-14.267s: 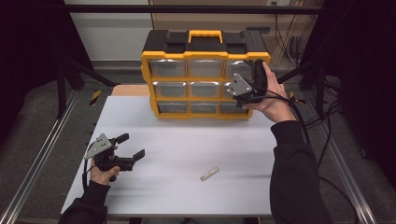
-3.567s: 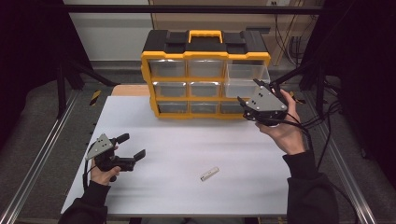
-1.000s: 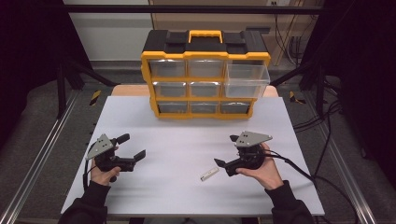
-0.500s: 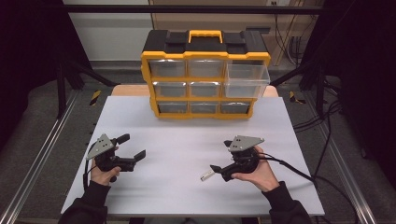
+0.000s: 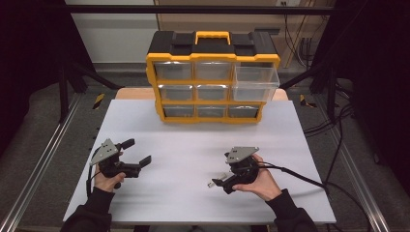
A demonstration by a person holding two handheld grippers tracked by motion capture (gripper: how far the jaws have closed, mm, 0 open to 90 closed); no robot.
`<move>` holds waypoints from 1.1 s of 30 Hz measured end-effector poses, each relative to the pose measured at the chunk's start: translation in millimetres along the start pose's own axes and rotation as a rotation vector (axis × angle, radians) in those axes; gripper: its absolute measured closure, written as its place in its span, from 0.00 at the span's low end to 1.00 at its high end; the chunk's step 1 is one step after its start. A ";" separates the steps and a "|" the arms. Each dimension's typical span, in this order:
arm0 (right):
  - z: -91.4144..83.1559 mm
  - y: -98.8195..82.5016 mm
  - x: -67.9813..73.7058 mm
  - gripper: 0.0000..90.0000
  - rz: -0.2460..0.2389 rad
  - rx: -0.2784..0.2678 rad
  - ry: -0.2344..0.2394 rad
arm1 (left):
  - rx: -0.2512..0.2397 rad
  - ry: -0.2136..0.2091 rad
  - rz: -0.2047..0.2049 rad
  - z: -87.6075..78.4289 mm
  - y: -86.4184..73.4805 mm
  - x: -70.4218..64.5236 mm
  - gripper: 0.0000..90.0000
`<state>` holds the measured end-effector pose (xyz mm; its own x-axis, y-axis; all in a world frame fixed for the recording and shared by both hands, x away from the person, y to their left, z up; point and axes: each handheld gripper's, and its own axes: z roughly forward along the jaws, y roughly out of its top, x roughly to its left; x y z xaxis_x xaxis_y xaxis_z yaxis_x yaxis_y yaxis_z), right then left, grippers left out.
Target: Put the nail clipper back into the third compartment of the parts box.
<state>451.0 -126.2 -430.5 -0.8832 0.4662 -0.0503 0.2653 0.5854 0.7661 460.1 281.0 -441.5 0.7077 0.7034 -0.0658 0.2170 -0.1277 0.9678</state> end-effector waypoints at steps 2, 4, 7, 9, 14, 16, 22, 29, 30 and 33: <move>4.1 -1.8 1.3 0.05 -0.001 0.013 0.006 | -0.001 -0.001 0.000 0.3 0.1 -0.3 0.03; 8.8 -3.5 2.8 0.06 -0.005 0.029 0.016 | 0.001 0.000 0.001 0.3 0.0 -0.3 0.03; 16.1 -6.5 4.1 0.07 -0.014 0.058 0.024 | 0.002 -0.001 0.001 0.4 -0.1 -0.1 0.03; 21.2 -8.5 4.4 0.08 -0.020 0.072 0.029 | 0.003 -0.002 0.000 0.8 -0.3 -0.4 0.03; 31.0 -13.0 6.3 0.11 -0.039 0.112 0.046 | 0.004 -0.001 0.001 0.6 -0.4 0.0 0.03; 34.1 -14.5 6.2 0.13 -0.051 0.121 0.050 | 0.005 0.000 0.002 0.4 -0.5 0.1 0.03; 42.3 -18.3 7.4 0.22 -0.053 0.146 0.062 | 0.006 0.000 0.001 0.7 -0.7 0.2 0.03; 43.7 -19.7 7.8 0.39 -0.068 0.151 0.077 | 0.003 0.002 -0.002 0.0 -0.6 0.9 0.03; 43.9 -19.9 7.7 0.41 -0.069 0.154 0.077 | 0.003 0.002 -0.002 -0.1 -0.6 0.8 0.03; 44.1 -20.4 7.4 0.45 -0.078 0.163 0.073 | 0.003 0.001 -0.002 0.0 -0.7 0.9 0.03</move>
<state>456.1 -105.4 -474.7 -0.9278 0.3692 -0.0544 0.2487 0.7204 0.6474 460.6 281.7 -442.2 0.7066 0.7044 -0.0677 0.2203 -0.1281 0.9670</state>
